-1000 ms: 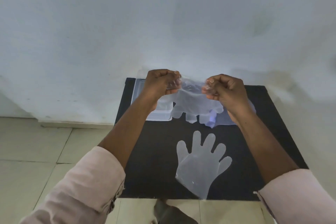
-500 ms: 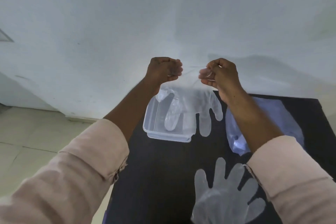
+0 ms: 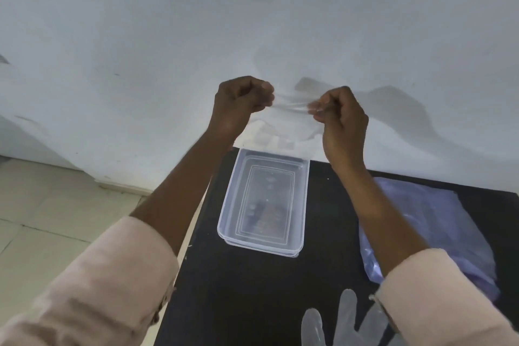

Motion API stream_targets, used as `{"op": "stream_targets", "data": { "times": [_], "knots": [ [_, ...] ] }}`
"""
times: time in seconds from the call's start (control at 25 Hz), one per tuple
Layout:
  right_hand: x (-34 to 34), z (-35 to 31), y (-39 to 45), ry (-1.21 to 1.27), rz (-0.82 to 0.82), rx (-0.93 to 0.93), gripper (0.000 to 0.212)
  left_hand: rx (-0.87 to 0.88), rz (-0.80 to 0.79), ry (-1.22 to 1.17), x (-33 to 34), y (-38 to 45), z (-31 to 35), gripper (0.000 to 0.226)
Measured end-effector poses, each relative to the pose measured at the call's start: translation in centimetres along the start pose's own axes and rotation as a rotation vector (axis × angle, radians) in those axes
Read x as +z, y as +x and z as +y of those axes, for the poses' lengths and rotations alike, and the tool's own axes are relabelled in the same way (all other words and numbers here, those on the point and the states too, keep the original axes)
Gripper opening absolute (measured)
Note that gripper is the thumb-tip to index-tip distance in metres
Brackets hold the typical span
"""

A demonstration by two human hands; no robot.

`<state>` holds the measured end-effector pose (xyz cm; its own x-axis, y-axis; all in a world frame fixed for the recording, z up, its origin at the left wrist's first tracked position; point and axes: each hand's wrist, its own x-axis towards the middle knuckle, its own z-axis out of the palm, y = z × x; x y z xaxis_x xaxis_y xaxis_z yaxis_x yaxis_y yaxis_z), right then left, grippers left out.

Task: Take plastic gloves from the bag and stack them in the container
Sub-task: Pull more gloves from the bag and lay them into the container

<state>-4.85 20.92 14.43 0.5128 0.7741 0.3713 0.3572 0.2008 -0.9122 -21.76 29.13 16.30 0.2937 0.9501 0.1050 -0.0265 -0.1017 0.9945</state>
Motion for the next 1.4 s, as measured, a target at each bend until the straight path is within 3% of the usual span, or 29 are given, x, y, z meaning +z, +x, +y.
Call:
{"op": "stream_targets", "data": {
  "times": [0.16, 0.36, 0.64, 0.72, 0.88, 1.04, 1.2, 1.4],
  "knots": [
    [-0.4, 3.2, -5.4, -0.094, -0.066, -0.046, 0.016, 0.006, -0.051, 0.087, -1.0, -4.1, -4.7, 0.012],
    [-0.7, 10.4, -10.9, -0.302, -0.397, 0.025, 0.024, -0.072, -0.217, 0.575, -2.8, -7.9, -13.2, 0.018],
    [-0.2, 12.2, -12.8, -0.825, -0.663, -0.114, 0.011, 0.194, -0.471, 1.136, -3.3, -10.3, -17.1, 0.010],
    [-0.1, 11.6, -12.7, -0.934, -0.747, -0.127, 0.011, 0.246, -0.519, 1.202, -3.7, -10.4, -17.6, 0.010],
    [0.4, 11.0, -12.2, -1.072, -0.915, -0.077, 0.023, 0.191, -0.633, 1.283, -4.2, -10.3, -17.7, 0.019],
    [0.2, 10.9, -11.9, -1.133, -1.048, -0.059, 0.030, 0.162, -0.790, 1.423, -4.4, -10.2, -17.6, 0.042],
    [-0.4, 10.4, -11.2, -1.181, -1.282, -0.084, 0.034, 0.099, -0.963, 1.529, -4.3, -9.9, -16.6, 0.068],
    [0.0, 10.2, -10.3, -1.274, -1.456, -0.029, 0.037, 0.060, -1.055, 1.627, -3.9, -9.6, -16.2, 0.066]
  ]
}}
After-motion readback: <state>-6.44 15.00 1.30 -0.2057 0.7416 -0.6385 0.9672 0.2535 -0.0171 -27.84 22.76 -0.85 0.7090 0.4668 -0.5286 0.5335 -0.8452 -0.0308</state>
